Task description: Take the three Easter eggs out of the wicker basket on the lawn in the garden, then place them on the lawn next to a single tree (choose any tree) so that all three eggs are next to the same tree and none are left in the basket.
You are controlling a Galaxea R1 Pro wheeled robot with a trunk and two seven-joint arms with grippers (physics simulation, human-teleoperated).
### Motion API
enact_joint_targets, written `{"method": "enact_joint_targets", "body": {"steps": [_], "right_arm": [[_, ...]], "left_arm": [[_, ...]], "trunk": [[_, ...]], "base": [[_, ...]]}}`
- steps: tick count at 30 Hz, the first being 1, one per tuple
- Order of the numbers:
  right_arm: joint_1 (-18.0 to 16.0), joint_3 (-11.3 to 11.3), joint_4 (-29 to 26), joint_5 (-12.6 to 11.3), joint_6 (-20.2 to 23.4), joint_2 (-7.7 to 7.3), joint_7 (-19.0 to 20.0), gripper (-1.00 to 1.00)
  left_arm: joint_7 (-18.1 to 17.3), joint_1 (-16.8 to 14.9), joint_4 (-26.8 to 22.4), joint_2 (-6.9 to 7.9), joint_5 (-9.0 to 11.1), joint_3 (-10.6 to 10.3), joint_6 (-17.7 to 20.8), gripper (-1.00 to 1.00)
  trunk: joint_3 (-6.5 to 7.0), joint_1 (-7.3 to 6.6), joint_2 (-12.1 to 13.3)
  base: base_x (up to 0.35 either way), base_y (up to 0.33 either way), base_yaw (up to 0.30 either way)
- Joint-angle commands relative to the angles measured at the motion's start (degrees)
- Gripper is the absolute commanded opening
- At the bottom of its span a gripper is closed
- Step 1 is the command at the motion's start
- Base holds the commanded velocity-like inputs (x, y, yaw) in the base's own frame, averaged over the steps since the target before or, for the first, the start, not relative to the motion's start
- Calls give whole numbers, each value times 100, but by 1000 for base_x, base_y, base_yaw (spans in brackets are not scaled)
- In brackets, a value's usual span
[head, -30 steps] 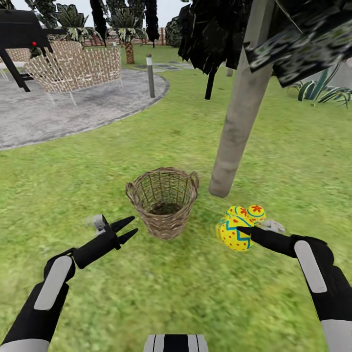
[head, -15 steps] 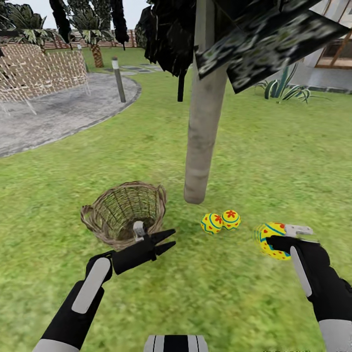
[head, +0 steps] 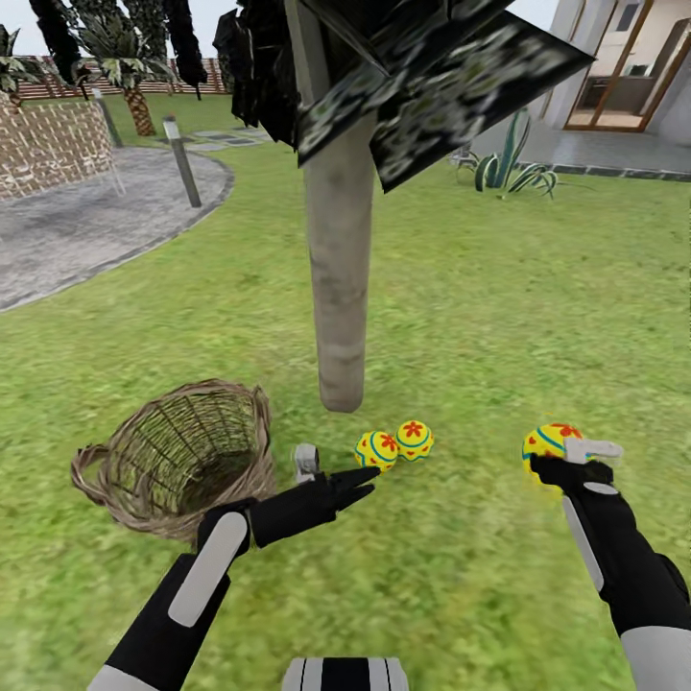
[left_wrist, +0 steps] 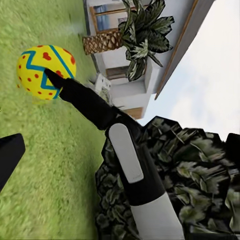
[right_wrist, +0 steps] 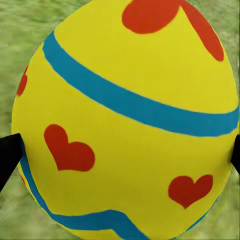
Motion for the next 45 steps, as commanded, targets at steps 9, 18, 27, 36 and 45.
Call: {"method": "enact_joint_targets", "body": {"steps": [9, 18, 27, 36, 45], "right_arm": [[-8, 201, 144, -48, -863, 788, 9, -100], [-32, 199, 336, -76, -1362, 894, 39, -100], [-114, 518, 508, -83, -1574, 899, 10, -100], [-1305, 559, 3300, -34, -2413, 966, -584, -100], [-1538, 1631, 4237, -50, -3027, 1111, -562, -100]], "left_arm": [[-31, -1, -161, 51, 7, -90, -251, 100], [-50, 0, -205, 26, 16, -93, -251, 100], [-9, 0, -196, -1, 16, -257, -315, 100], [-8, 0, -188, -9, 16, -453, -453, 100], [-8, 0, -118, -35, 25, -454, -454, 100]], "trunk": [[0, 0, 0], [0, 0, 0], [0, 0, 0], [19, 0, 0], [21, 0, 0]], "base": [[286, -212, -1], [86, -112, 95], [167, -302, 292], [226, -265, 294], [28, -27, 117]]}}
